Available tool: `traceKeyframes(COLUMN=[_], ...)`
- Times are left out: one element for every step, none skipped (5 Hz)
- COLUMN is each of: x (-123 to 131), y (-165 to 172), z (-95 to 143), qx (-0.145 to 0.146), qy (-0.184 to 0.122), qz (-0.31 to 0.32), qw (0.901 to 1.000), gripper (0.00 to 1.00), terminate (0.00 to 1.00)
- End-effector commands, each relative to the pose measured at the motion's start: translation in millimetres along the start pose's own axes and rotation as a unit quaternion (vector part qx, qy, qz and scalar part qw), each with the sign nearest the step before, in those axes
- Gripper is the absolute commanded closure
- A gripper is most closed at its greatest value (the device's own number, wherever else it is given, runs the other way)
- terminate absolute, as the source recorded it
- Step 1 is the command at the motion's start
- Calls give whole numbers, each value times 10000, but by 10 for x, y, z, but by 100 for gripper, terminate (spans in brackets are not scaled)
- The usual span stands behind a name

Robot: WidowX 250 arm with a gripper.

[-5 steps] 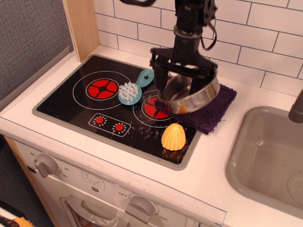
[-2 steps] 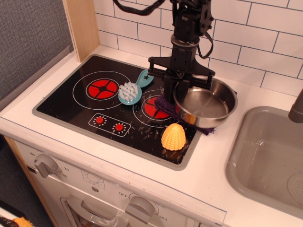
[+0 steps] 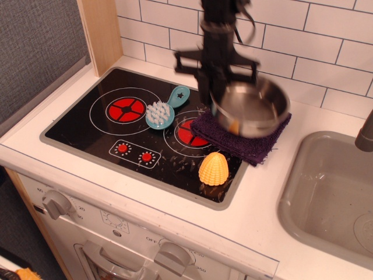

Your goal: Place the metal pot on the front left edge of the stove.

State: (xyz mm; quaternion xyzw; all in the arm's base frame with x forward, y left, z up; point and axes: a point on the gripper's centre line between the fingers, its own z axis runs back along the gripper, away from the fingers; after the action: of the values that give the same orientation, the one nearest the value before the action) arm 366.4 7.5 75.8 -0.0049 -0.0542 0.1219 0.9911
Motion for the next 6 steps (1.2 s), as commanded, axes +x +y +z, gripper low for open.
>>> traceKeyframes(x=[5,-103,-237,-364,-476,-553], y=[1058,1591,2099,2281,2432,2309], z=[558,463,351,244,34,-190], qx=[-106,29,249,507,628,552], qy=[-636,-625,-370,-351,-324,-73], qz=[865,909,1058,1298,1543,1510], qw=[9942,9939,9934,9896,9855,9870], gripper=[100,100,100,100,100,100], terminate=[0,0,0,0,0,0])
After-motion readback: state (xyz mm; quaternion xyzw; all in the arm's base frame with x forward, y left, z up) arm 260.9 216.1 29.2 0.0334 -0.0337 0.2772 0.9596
